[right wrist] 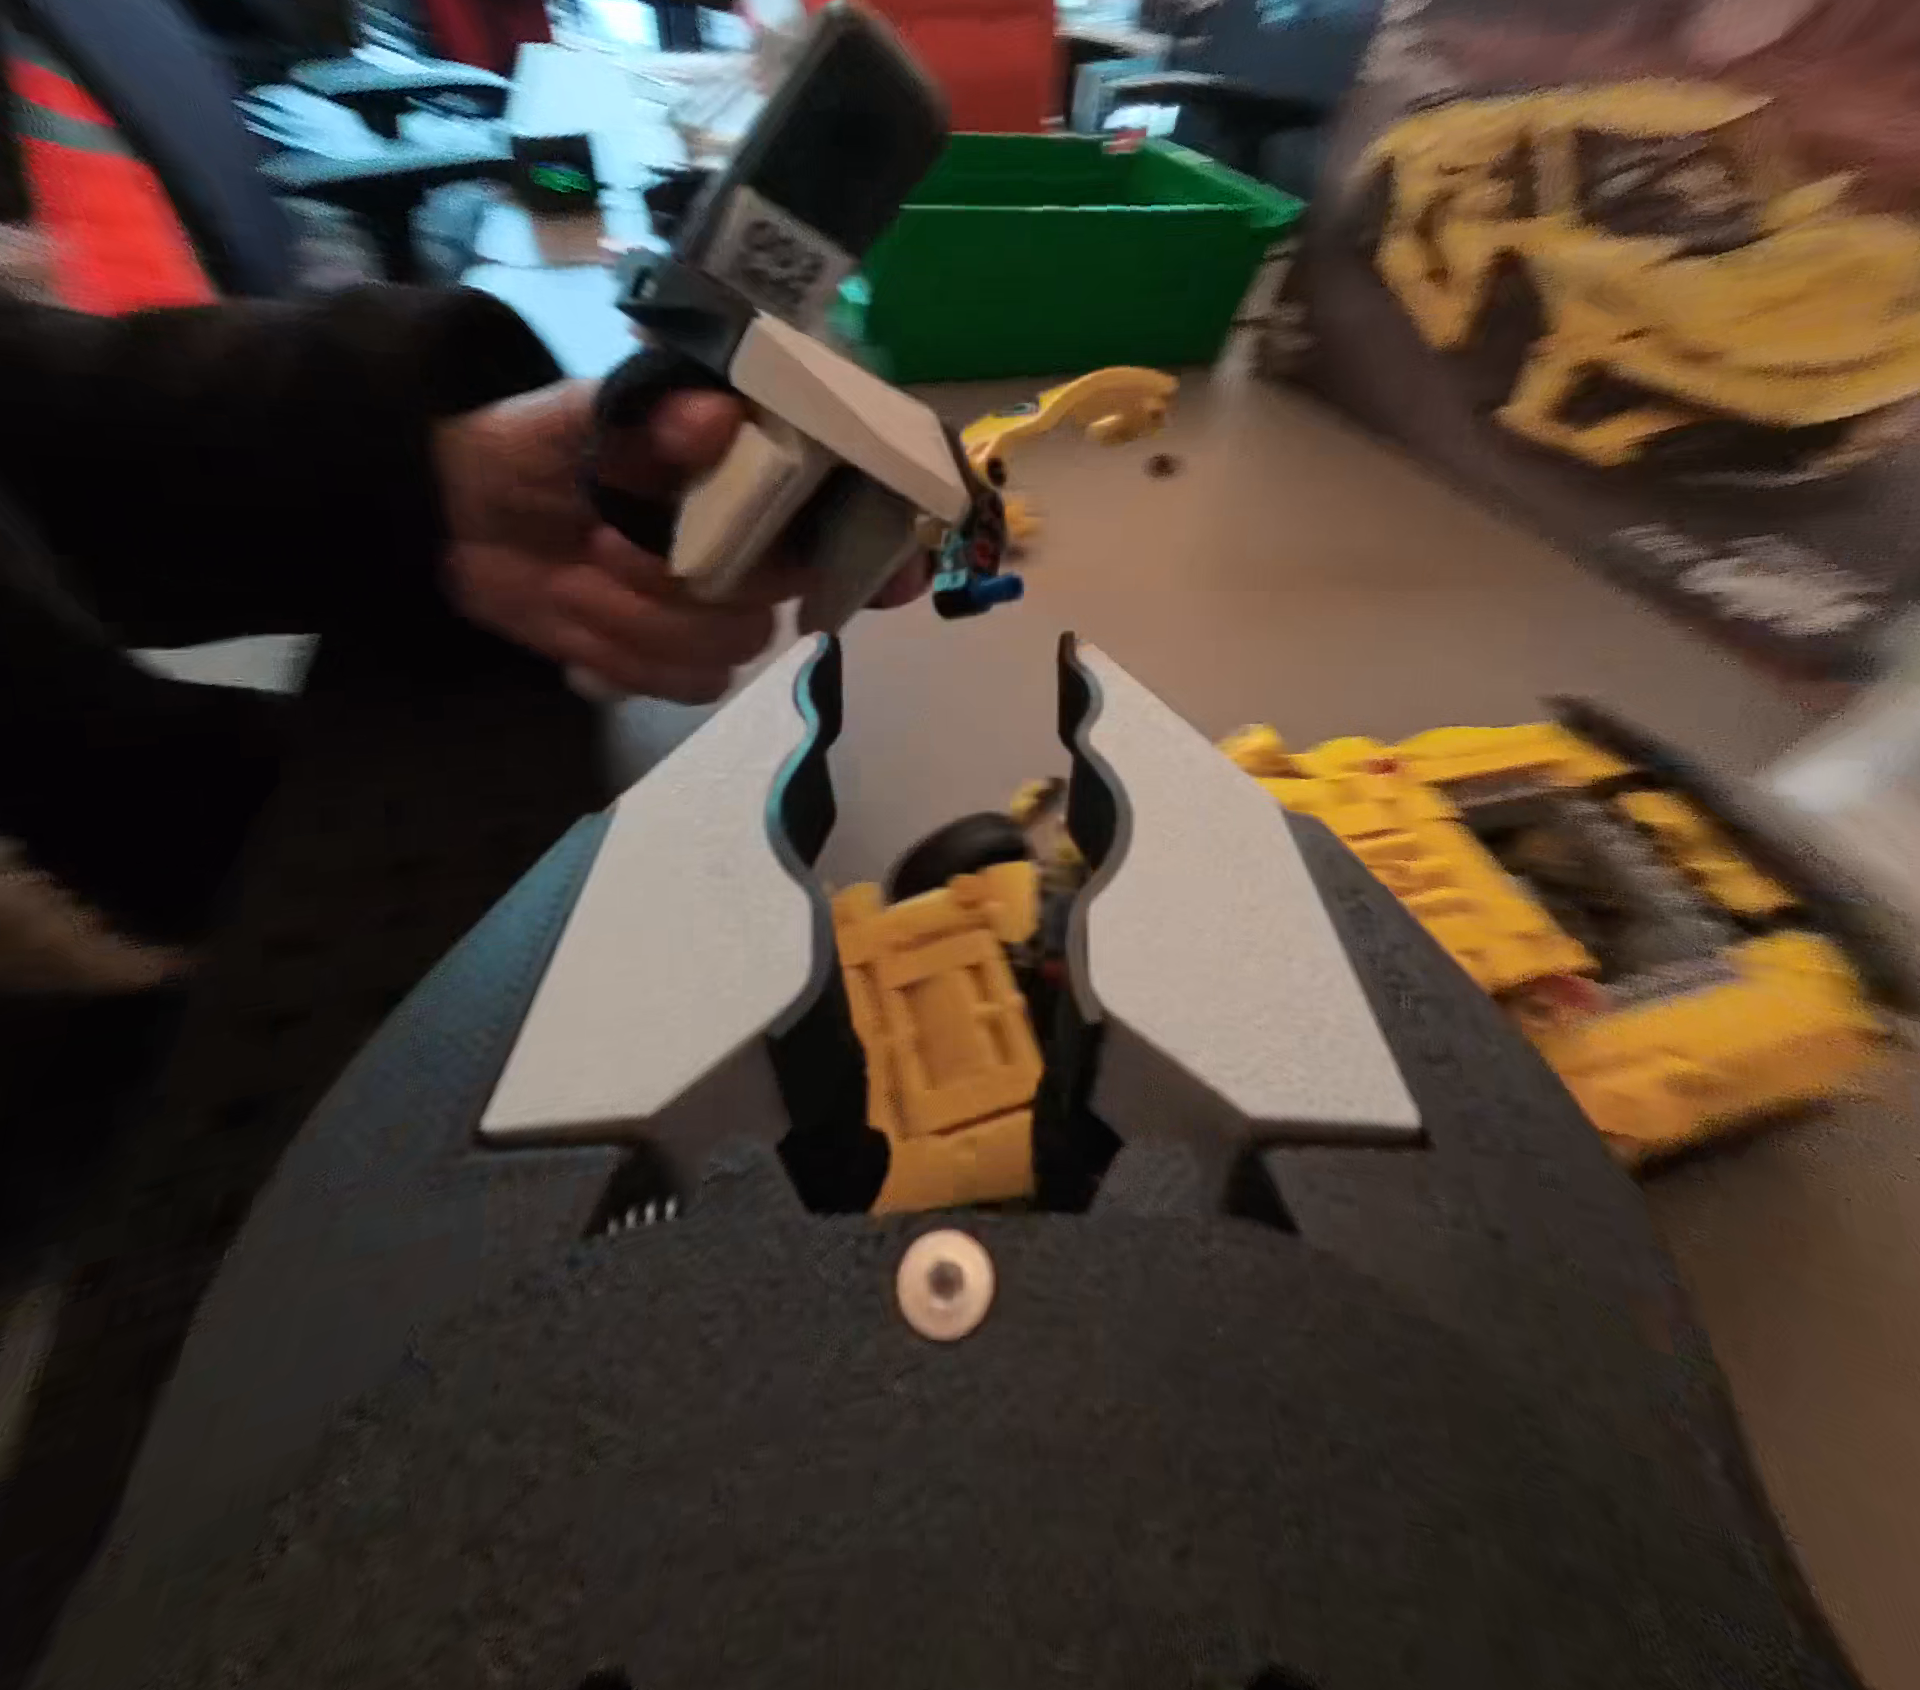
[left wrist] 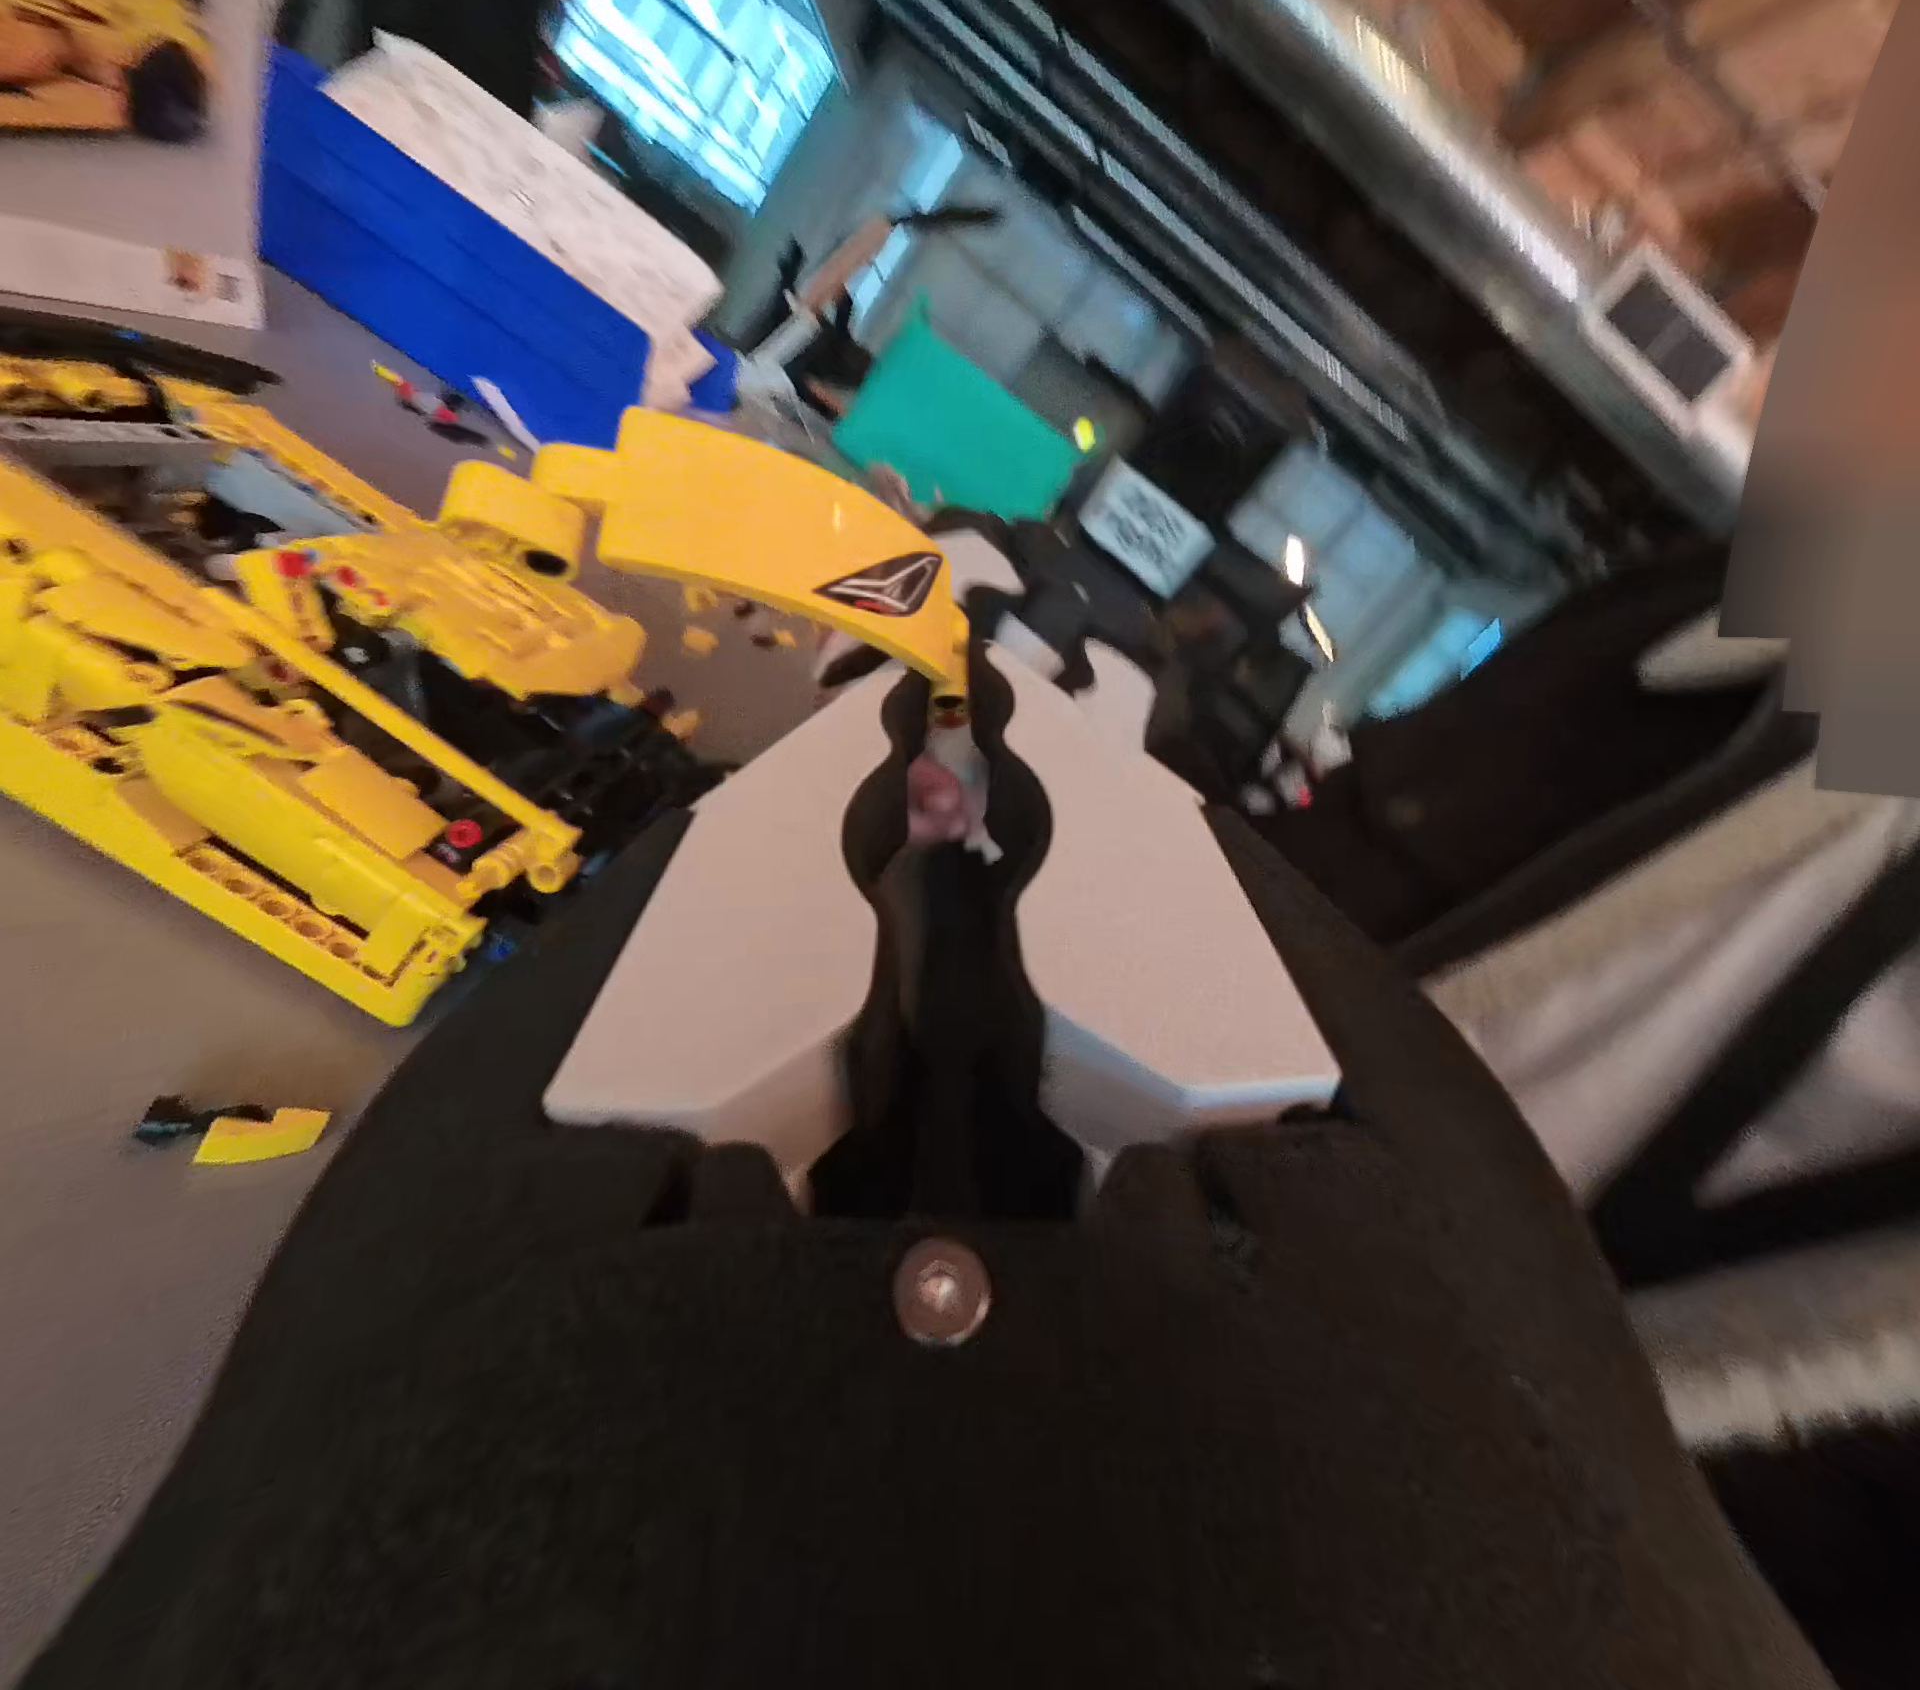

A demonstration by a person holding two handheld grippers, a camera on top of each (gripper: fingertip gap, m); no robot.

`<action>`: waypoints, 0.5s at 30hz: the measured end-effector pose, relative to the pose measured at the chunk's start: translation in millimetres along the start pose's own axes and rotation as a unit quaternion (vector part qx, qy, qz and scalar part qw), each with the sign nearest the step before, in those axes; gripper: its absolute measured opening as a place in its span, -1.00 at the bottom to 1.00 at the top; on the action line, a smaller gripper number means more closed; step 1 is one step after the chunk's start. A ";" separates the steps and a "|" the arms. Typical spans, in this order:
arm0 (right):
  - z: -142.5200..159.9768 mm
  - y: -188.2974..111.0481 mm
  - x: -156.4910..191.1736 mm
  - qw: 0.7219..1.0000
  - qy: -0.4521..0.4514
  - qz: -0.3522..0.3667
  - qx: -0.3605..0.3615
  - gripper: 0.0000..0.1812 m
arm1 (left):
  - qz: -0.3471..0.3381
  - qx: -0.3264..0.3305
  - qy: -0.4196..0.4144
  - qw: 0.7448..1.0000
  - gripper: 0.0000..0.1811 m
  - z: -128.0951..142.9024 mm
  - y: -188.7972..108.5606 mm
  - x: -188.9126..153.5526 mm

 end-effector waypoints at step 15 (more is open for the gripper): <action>-0.5 -6.7 -20.7 0.977 -0.112 0.182 0.026 -0.80 | -0.065 -0.067 -0.049 0.994 -0.93 4.7 18.1 20.2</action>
Point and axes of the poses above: each gripper's, where its closed fingertips meet, y out along the fingers, z out of its underside, x = y × z across the jaws, the point moved 2 cm from there along -y, back along the fingers, and after that the axes turned 7 degrees about x, right-handed, at the moved point
